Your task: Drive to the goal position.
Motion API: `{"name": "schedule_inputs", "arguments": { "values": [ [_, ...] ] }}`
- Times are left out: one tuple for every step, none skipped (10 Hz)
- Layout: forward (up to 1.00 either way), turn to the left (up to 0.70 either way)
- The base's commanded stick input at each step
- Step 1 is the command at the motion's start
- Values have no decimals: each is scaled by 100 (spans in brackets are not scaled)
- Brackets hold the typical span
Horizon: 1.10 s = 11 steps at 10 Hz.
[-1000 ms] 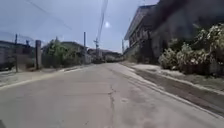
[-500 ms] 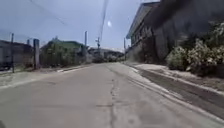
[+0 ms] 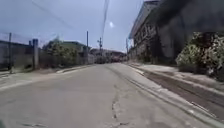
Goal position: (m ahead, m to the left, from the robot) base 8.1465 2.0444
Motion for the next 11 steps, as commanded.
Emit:
{"name": "schedule_inputs", "arguments": {
  "values": [
    [100,-3],
    [100,-12],
    [100,-26],
    [100,-39],
    [100,-39],
    [100,-39],
    [100,-39],
    [100,-39],
    [100,1],
    [100,1],
    [100,1]
  ]
}}
